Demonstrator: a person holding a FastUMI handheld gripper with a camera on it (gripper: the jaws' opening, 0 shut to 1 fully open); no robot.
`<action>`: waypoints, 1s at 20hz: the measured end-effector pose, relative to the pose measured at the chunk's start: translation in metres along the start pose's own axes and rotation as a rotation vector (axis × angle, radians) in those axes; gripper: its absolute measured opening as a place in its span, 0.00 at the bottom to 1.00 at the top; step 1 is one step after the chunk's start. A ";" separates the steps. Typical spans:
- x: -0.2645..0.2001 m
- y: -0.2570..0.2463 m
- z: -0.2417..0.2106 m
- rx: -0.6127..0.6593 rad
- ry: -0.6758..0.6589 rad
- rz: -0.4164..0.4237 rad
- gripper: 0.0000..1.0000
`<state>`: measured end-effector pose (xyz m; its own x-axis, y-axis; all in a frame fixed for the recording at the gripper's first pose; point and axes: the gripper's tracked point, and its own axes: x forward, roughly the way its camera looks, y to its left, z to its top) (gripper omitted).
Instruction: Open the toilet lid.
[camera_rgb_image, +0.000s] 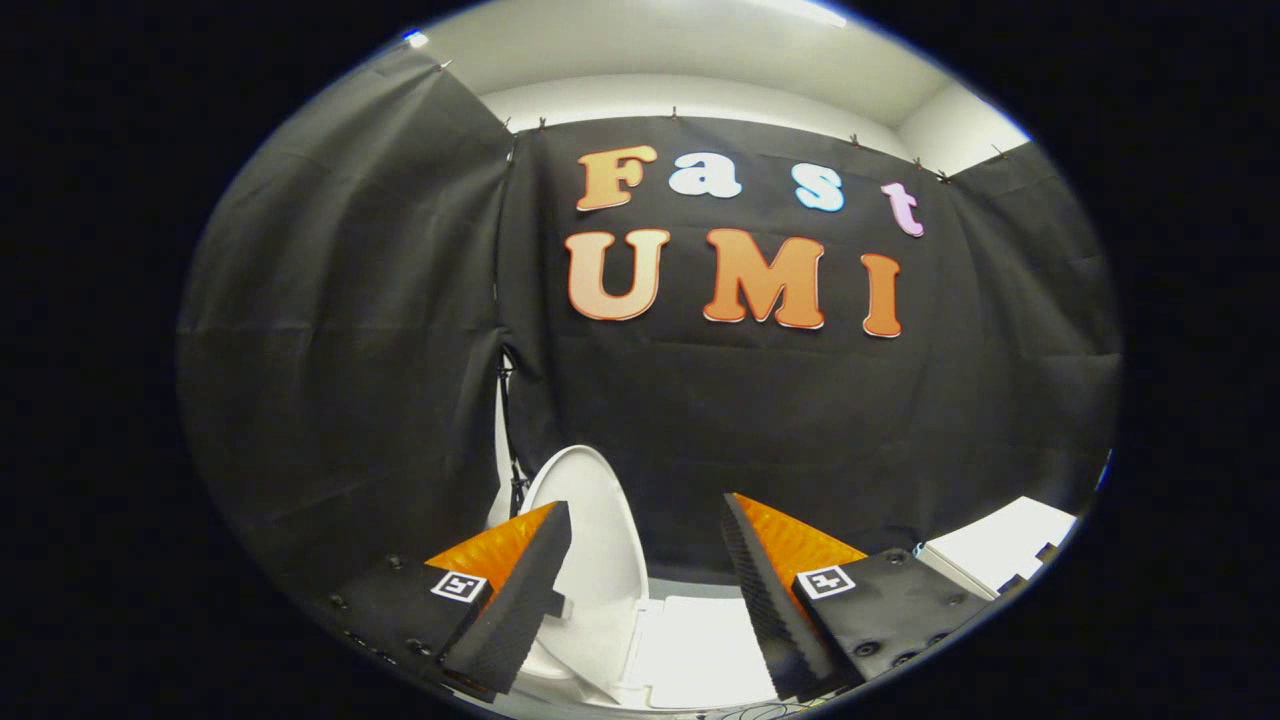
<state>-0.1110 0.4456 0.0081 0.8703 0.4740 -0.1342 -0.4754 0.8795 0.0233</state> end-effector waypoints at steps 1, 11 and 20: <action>-0.001 -0.010 0.007 0.001 -0.017 -0.008 0.98; -0.001 -0.143 0.010 0.008 -0.046 -0.110 0.98; -0.006 -0.243 -0.006 0.069 -0.024 -0.152 0.98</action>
<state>-0.0013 0.2289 -0.0029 0.9348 0.3352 -0.1176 -0.3286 0.9417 0.0723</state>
